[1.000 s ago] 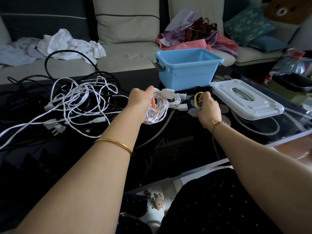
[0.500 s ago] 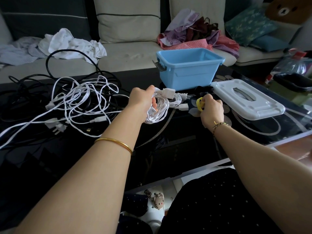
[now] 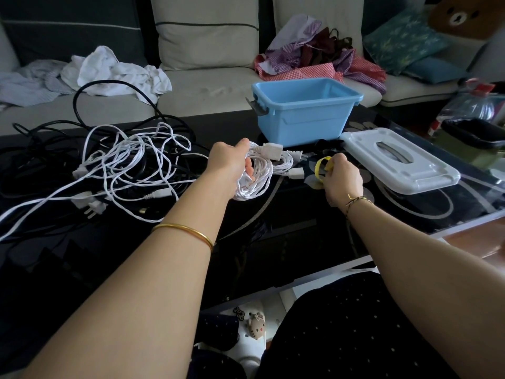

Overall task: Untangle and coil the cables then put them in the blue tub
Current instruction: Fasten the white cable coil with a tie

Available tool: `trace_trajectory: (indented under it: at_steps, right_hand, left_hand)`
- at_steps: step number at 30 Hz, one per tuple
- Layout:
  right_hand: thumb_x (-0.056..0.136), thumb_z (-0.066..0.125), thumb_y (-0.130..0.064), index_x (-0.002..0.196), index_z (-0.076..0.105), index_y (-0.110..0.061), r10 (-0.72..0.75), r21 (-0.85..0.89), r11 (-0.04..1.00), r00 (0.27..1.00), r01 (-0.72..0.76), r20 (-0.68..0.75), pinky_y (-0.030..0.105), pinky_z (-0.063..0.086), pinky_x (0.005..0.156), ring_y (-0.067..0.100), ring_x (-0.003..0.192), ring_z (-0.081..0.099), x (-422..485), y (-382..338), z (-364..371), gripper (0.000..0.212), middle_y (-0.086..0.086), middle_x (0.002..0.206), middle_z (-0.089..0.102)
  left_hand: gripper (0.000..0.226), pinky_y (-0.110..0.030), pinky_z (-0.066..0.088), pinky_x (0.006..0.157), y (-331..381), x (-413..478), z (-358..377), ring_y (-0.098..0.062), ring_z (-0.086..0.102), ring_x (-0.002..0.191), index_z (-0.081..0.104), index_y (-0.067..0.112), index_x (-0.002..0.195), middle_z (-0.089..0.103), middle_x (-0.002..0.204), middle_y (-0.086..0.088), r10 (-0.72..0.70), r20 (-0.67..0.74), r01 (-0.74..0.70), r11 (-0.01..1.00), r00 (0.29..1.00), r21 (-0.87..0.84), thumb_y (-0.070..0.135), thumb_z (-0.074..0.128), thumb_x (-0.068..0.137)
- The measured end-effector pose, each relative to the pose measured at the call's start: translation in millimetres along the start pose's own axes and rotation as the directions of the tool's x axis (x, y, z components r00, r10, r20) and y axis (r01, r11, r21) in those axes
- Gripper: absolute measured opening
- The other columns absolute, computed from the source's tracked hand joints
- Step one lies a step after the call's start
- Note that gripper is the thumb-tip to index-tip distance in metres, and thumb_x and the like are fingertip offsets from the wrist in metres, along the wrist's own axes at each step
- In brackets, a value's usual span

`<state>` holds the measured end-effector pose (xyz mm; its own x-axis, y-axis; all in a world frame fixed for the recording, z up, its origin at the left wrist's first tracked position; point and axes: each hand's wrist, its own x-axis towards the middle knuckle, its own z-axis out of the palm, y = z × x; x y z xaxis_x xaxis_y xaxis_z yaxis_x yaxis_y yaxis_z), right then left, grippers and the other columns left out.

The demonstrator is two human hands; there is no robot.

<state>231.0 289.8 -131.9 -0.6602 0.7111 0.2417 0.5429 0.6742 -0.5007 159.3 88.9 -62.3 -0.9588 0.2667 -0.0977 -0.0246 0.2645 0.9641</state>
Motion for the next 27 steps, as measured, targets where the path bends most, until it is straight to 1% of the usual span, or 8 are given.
trace_trajectory:
  at_steps: [3,7,10,13,16,22,25,27]
  right_hand:
    - [0.086,0.057,-0.005,0.096,0.044,-0.005,-0.022,-0.019,1.000,0.998,0.023,0.053,0.035,0.035,0.070,0.039,0.100,0.053,3,0,1,0.016,0.019,0.108,0.058]
    - [0.086,0.049,0.004,0.111,0.060,-0.001,-0.034,-0.105,0.994,0.998,0.040,0.059,0.039,0.043,0.080,0.040,0.107,0.052,6,0,2,0.027,0.020,0.116,0.055]
    - [0.087,0.049,0.002,0.110,0.063,0.000,-0.052,-0.177,0.982,0.995,0.068,0.090,0.035,0.038,0.075,0.041,0.105,0.051,5,-1,1,0.027,0.019,0.114,0.050]
    - [0.090,0.056,-0.008,0.113,0.060,0.001,-0.046,-0.213,0.973,0.982,0.085,0.183,0.037,0.039,0.080,0.041,0.108,0.049,3,-9,-6,0.025,0.019,0.121,0.043]
    - [0.090,0.058,-0.010,0.110,0.062,-0.001,-0.064,-0.247,0.963,0.980,0.110,0.188,0.039,0.041,0.084,0.041,0.109,0.049,1,-12,-8,0.022,0.019,0.119,0.043]
    - [0.085,0.063,-0.005,0.101,0.064,-0.002,-0.018,-0.176,0.984,0.994,0.037,0.107,0.036,0.043,0.077,0.039,0.104,0.054,5,-7,2,0.016,0.014,0.109,0.052]
    - [0.090,0.058,-0.008,0.113,0.057,-0.001,-0.010,-0.164,0.986,0.997,0.022,0.074,0.039,0.041,0.080,0.041,0.107,0.053,5,-7,2,0.024,0.018,0.116,0.052]
    - [0.090,0.052,-0.005,0.115,0.055,-0.002,0.007,-0.060,0.998,0.999,-0.004,0.050,0.038,0.041,0.082,0.040,0.108,0.054,6,-7,1,0.025,0.020,0.119,0.053]
  left_hand:
    - [0.046,-0.026,0.046,0.058,0,0,0,-0.019,0.048,0.045,0.048,0.006,0.057,0.053,0.048,-0.005,-0.009,0.000,0.009,1.000,1.000,-0.024,0.028,0.048,0.097]
    - [0.050,-0.032,0.048,0.068,0,0,0,-0.020,0.049,0.049,0.049,0.005,0.052,0.054,0.047,-0.005,-0.001,-0.007,0.001,1.000,1.000,0.002,0.028,0.048,0.096]
    - [0.050,-0.031,0.047,0.066,0,0,-1,-0.020,0.049,0.048,0.048,0.006,0.052,0.054,0.051,-0.007,-0.003,-0.005,0.003,1.000,1.000,-0.002,0.028,0.047,0.097]
    - [0.048,-0.026,0.045,0.059,1,-1,-2,-0.019,0.049,0.048,0.047,0.007,0.055,0.054,0.053,-0.007,0.002,-0.008,-0.002,1.000,1.000,-0.001,0.028,0.047,0.098]
    - [0.048,-0.027,0.045,0.062,0,0,-2,-0.019,0.050,0.050,0.047,0.007,0.055,0.054,0.052,-0.007,0.003,-0.008,-0.003,1.000,1.000,0.000,0.028,0.047,0.098]
    - [0.051,-0.028,0.045,0.064,-1,2,-4,-0.019,0.050,0.051,0.049,0.005,0.054,0.054,0.053,-0.006,0.004,-0.009,-0.004,1.000,1.000,0.020,0.030,0.045,0.098]
    - [0.051,-0.032,0.047,0.068,-1,2,-4,-0.020,0.050,0.050,0.048,0.006,0.053,0.054,0.051,-0.007,-0.006,-0.009,0.006,1.000,1.000,-0.016,0.029,0.047,0.098]
    - [0.051,-0.031,0.047,0.069,-1,2,-4,-0.020,0.050,0.051,0.049,0.005,0.053,0.054,0.053,-0.007,-0.003,-0.006,0.003,1.000,1.000,0.003,0.029,0.046,0.098]
